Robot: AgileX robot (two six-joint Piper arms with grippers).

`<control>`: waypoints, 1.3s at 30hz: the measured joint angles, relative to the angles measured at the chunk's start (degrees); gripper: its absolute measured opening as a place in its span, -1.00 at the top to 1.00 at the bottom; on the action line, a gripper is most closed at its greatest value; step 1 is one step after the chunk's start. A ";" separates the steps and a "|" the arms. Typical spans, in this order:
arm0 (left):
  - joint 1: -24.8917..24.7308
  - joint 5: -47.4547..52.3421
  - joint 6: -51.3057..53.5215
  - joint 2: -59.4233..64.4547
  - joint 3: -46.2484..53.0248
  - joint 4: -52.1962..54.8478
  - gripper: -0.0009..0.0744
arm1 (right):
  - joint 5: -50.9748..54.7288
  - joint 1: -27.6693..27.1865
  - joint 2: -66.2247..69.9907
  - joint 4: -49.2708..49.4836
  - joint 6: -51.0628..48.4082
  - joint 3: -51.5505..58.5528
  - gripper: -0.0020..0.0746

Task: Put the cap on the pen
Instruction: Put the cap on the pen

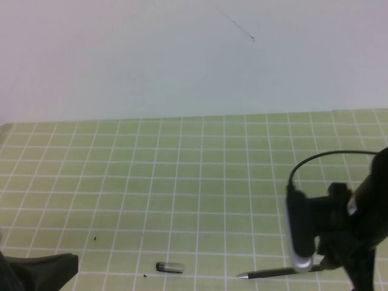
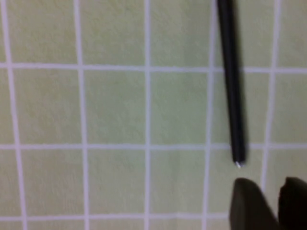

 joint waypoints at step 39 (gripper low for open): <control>0.00 3.00 -0.19 0.00 0.00 -0.52 0.98 | -9.11 1.48 13.69 -4.15 -1.16 -0.09 0.36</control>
